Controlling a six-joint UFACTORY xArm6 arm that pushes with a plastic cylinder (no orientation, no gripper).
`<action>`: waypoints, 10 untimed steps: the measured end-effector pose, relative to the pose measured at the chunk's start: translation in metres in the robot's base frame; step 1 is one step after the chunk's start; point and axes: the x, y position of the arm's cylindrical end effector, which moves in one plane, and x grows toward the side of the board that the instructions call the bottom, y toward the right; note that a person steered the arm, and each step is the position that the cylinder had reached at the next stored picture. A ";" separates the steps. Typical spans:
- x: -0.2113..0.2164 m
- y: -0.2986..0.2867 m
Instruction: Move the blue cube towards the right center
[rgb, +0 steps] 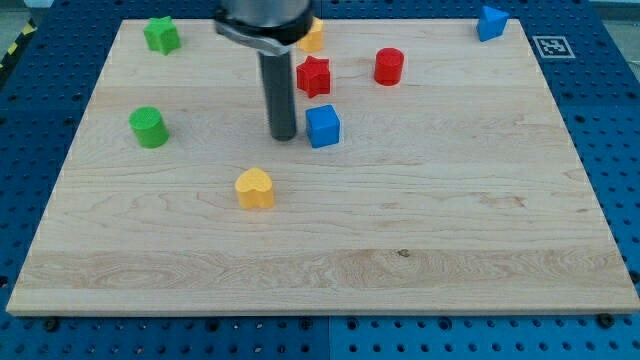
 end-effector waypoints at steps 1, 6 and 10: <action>0.000 0.026; -0.025 0.170; -0.022 0.253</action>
